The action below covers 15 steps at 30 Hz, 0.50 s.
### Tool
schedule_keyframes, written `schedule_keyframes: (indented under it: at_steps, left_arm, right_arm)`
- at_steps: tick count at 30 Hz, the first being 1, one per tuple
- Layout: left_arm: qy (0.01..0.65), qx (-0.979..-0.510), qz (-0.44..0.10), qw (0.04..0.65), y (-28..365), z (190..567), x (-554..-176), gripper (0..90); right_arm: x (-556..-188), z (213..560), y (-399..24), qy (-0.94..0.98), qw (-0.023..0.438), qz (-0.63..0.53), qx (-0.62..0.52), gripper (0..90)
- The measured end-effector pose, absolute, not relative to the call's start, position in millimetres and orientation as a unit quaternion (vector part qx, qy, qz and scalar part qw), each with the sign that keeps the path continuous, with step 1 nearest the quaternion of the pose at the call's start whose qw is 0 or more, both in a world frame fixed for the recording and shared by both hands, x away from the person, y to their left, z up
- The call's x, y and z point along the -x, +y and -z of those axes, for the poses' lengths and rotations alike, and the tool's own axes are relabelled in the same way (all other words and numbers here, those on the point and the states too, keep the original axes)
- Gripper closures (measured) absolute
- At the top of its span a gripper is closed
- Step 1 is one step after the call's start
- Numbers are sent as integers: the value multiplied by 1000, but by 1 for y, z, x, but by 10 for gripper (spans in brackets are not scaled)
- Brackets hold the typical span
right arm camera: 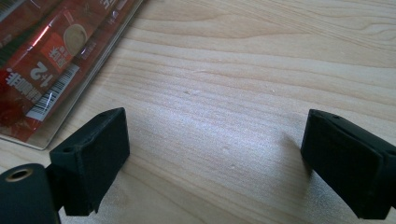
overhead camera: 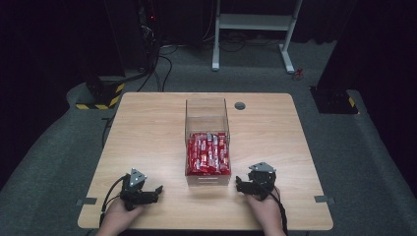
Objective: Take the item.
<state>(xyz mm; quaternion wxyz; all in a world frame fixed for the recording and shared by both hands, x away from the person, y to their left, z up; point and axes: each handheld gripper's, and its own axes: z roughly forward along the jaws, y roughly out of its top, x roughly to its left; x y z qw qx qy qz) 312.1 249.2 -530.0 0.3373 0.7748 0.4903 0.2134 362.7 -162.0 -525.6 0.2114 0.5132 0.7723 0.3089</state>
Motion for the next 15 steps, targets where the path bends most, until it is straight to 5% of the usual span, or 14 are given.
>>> schedule_keyframes:
  at_steps: [15]
  left_arm:
    - [493,-773,-214,336,249,530,-313,106]
  right_arm:
    - [-363,526,-163,774,214,-307,-511,80]
